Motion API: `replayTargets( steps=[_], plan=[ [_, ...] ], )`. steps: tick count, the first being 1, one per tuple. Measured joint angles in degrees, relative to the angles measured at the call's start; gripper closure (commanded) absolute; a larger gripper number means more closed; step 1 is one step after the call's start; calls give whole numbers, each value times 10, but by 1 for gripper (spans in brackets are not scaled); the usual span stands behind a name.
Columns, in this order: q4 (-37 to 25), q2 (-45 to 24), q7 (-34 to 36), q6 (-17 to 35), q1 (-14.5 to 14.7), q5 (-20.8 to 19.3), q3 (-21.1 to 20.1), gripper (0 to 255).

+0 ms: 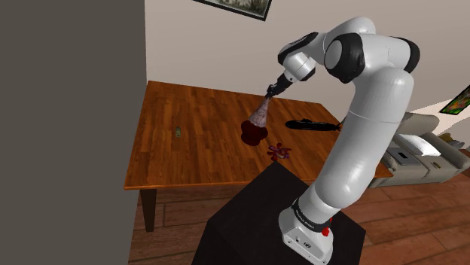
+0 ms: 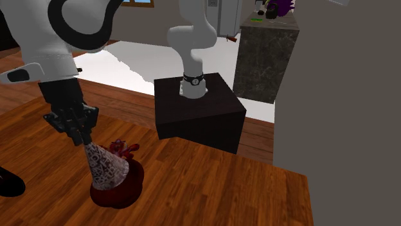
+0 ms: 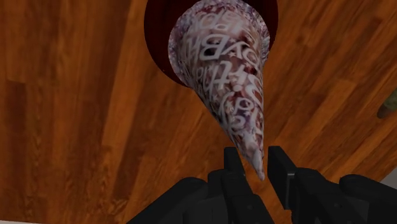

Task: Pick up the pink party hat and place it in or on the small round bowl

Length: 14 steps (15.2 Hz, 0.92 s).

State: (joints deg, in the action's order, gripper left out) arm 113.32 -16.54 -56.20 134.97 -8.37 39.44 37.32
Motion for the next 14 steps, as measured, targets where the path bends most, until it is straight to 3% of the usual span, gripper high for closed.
replayTargets(
  steps=[8, 14],
  plan=[
    [10, -40, -45, 33, -17, 54, -23, 255],
    [12, -44, -52, 38, -19, 61, -26, 255]
  ],
)
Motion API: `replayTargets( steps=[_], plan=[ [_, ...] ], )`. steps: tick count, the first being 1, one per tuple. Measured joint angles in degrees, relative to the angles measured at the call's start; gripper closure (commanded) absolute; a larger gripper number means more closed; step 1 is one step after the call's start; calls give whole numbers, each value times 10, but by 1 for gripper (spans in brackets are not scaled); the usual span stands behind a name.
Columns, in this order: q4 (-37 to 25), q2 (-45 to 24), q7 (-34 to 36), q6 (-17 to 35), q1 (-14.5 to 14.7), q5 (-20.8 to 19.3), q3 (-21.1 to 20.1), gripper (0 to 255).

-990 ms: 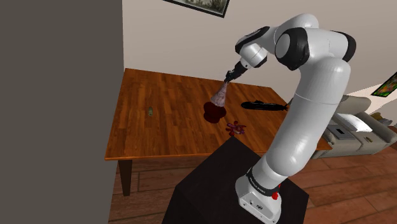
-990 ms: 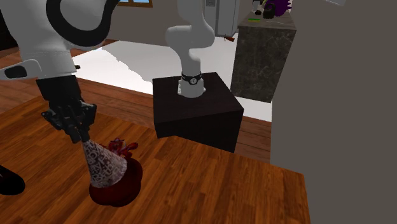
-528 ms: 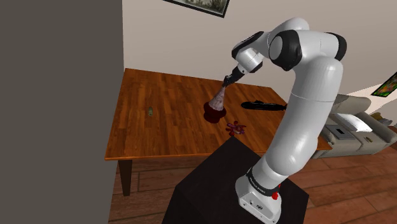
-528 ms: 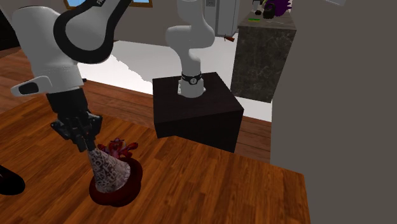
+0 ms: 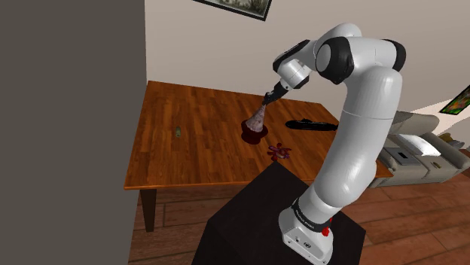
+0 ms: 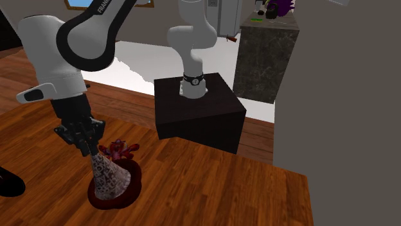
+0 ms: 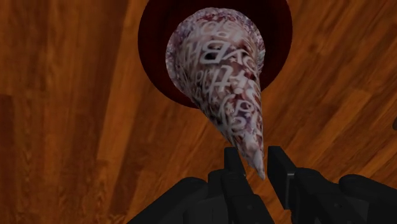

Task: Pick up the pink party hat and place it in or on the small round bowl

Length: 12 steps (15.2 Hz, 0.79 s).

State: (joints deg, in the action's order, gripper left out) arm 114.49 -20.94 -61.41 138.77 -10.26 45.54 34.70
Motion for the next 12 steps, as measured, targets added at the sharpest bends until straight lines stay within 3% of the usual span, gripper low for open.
replayTargets(
  steps=[1, 2, 8, 12],
  plan=[
    [0, 0, 0, 0, 0, 0, 0, 255],
    [0, 0, 0, 0, 0, 0, 0, 0],
    [0, -1, 0, 0, 0, 0, 0, 0],
    [10, 45, 26, -23, 11, -46, 25, 0]
  ],
)
